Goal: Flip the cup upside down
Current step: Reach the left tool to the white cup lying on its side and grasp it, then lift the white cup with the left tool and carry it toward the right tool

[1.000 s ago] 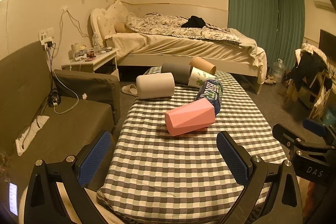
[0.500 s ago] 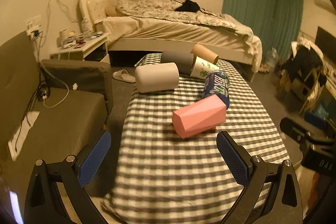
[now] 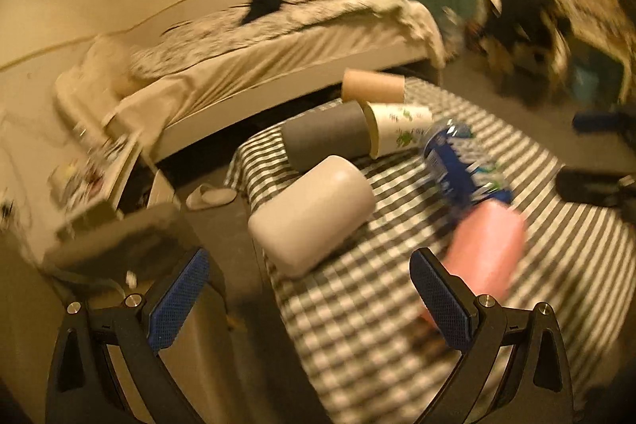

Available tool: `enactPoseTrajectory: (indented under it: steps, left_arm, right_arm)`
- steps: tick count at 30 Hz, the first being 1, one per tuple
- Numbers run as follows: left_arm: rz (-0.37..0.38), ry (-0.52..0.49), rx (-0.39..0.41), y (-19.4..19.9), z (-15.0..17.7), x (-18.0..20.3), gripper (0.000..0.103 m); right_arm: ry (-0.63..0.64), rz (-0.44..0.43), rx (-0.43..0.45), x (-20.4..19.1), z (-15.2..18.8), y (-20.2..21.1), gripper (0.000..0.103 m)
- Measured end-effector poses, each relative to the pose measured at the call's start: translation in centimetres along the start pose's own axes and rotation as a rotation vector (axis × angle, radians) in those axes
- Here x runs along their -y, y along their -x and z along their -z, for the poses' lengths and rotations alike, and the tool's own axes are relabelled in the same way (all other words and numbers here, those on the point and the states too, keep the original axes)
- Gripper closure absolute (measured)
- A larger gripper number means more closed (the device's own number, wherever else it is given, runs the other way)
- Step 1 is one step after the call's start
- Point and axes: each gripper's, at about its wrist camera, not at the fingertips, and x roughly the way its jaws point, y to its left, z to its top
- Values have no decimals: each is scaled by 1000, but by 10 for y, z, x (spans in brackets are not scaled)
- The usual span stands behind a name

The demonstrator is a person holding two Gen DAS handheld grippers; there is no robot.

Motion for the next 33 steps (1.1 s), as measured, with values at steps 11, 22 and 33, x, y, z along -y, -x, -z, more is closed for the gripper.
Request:
enactPoseTrajectory:
  steps: [11, 22, 33]
  left_arm:
    - [114, -277, 2, -84, -9, 1, 0]
    - [177, -289, -30, -112, -15, 0, 12]
    - [158, -79, -127, -71, -18, -20, 23]
  right_arm:
    - [-32, -13, -74, 7, -9, -34, 0]
    - [-97, -7, -134, 26, -3, -63, 0]
    - [-119, -16, -94, 30, -9, -37, 0]
